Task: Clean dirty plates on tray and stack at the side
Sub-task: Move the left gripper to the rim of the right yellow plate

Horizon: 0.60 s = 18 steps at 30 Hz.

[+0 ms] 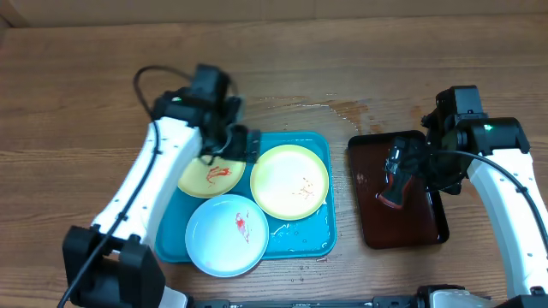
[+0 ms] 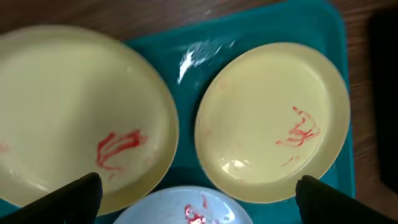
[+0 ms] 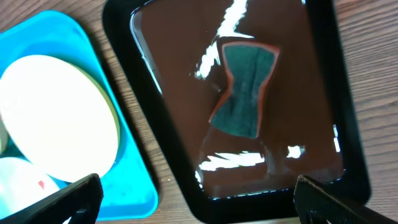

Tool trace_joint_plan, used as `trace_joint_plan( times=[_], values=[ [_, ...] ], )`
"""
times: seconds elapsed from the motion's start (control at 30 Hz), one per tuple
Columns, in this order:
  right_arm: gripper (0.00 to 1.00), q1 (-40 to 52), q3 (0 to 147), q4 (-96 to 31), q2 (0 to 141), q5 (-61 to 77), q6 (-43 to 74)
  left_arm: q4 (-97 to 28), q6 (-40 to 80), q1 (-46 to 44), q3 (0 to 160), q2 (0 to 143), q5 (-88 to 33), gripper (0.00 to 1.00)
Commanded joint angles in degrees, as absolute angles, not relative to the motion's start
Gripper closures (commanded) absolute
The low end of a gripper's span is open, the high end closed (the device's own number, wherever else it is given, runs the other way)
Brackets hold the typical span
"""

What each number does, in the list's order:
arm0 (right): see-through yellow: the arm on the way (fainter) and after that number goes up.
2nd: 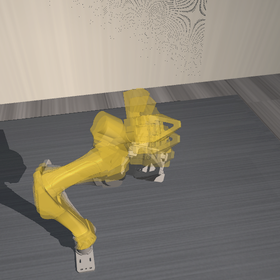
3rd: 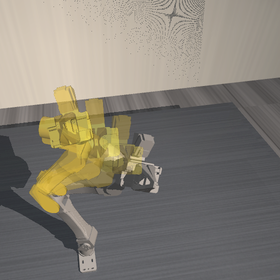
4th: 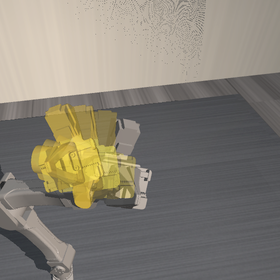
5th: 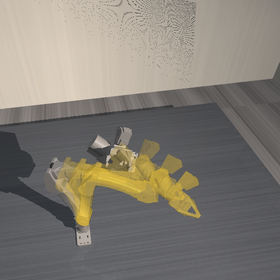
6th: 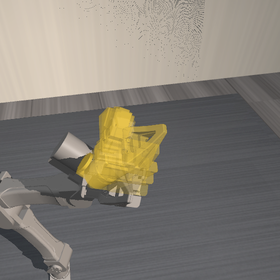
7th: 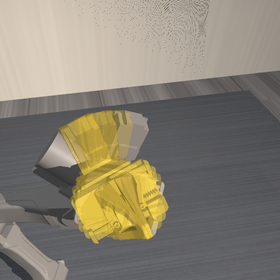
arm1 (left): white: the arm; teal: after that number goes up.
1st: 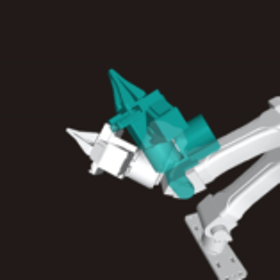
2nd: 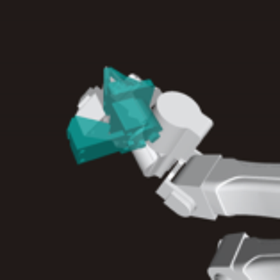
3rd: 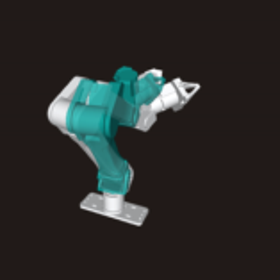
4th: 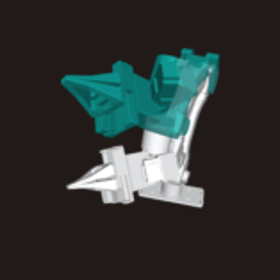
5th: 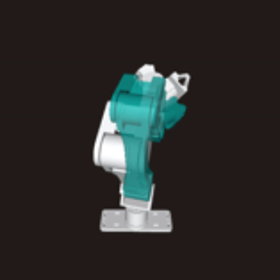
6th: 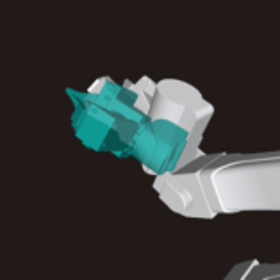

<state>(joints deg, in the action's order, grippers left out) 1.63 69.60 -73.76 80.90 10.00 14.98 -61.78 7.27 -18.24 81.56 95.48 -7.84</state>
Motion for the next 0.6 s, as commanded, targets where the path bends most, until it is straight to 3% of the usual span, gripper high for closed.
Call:
trace_joint_plan(
  times=[0.0,0.17,0.23,0.27,0.3,0.33,0.43,0.5,0.57],
  values=[
    [0.0,1.9,70.5,-74.0,81.5,11.7,15.3,-60.8,8.8,-24.8,86.2,94.8,-0.4,0.0],
    [0.01,1.9,66.6,-73.2,85.0,11.7,16.7,-60.4,12.9,-27.0,86.6,94.8,-5.3,0.0],
    [0.19,1.9,64.4,-70.8,86.5,12.0,17.0,-60.6,12.8,-27.0,86.6,94.8,-5.3,0.0],
    [0.2,1.9,63.8,-70.2,87.0,12.6,17.0,-60.7,12.9,-26.9,86.6,94.8,-5.3,0.0],
    [0.18,1.9,63.2,-69.8,87.5,13.0,16.9,-60.7,12.9,-26.9,86.6,94.8,-5.3,0.0],
    [0.1,1.9,62.7,-69.6,88.0,13.0,17.0,-60.8,12.8,-26.9,86.6,94.8,-5.3,0.0],
    [0.11,1.9,61.3,-68.1,89.2,13.0,17.0,-61.2,12.9,-26.9,86.6,94.9,-3.3,0.0],
    [0.01,1.9,60.2,-66.3,89.7,12.3,17.6,-61.0,12.9,-26.9,86.6,94.9,-3.3,0.0],
    [0.06,1.8,59.0,-62.5,90.2,9.1,19.2,-61.0,12.9,-26.9,86.6,94.9,-3.0,0.0]
  ],
)
